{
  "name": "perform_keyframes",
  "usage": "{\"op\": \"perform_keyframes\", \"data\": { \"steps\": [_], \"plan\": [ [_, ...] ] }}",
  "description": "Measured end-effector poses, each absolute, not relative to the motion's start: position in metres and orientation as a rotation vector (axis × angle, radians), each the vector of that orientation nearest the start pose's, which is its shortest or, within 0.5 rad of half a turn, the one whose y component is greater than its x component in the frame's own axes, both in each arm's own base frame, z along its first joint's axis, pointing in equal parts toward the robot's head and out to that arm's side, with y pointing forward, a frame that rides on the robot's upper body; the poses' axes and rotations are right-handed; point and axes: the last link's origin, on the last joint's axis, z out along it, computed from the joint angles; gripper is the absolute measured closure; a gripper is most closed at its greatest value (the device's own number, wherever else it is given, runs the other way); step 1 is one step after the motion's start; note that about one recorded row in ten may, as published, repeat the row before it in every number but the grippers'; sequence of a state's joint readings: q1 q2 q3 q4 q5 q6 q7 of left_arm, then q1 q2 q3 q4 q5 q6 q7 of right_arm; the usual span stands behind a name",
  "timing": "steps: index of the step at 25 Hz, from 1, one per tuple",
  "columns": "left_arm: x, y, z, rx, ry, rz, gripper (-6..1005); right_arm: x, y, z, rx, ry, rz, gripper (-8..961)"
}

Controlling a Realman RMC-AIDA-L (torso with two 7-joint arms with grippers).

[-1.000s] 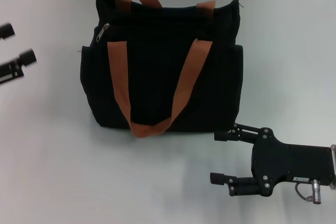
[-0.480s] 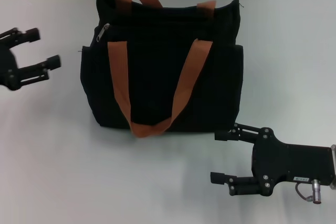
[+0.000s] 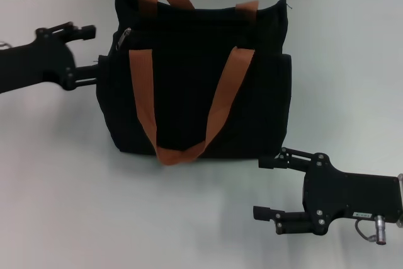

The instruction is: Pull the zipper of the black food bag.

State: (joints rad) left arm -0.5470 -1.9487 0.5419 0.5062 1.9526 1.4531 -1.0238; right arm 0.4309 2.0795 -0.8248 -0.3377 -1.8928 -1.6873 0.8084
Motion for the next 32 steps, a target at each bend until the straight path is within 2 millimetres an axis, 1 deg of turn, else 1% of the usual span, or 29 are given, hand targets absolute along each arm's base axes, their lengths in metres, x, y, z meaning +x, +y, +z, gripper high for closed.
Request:
{"op": "perform_keyframes", "data": {
  "steps": [2, 4, 10, 16, 18, 24, 28, 31, 32],
  "plan": [
    [-0.293, 0.366, 0.042, -2.508, -0.286, -0.538, 272, 0.277, 0.247, -0.054, -2.854, 0.232, 0.935, 127],
    [-0.29, 0.369, 0.04, -2.512, -0.277, -0.535, 282, 0.277, 0.247, -0.054, -2.854, 0.231, 0.934, 126],
    [-0.286, 0.37, 0.041, -2.524, -0.249, -0.541, 310, 0.277, 0.248, -0.054, -2.852, 0.234, 0.925, 126],
    [-0.289, 0.365, 0.045, -2.521, -0.255, -0.559, 338, 0.277, 0.25, -0.054, -2.853, 0.246, 0.921, 127],
    [-0.29, 0.364, 0.045, -2.526, -0.254, -0.551, 546, 0.277, 0.25, -0.054, -2.851, 0.247, 0.922, 127],
    [-0.29, 0.364, 0.043, -2.531, -0.246, -0.544, 746, 0.276, 0.251, -0.053, -2.85, 0.254, 0.924, 127],
    [-0.289, 0.364, 0.044, -2.528, -0.244, -0.555, 830, 0.276, 0.251, -0.053, -2.848, 0.254, 0.927, 127],
    [-0.289, 0.362, 0.046, -2.528, -0.234, -0.569, 893, 0.273, 0.251, -0.051, -2.841, 0.256, 0.966, 127],
    [-0.289, 0.358, 0.049, -2.519, -0.218, -0.593, 914, 0.267, 0.251, -0.047, -2.829, 0.274, 1.037, 127]
  ]
}}
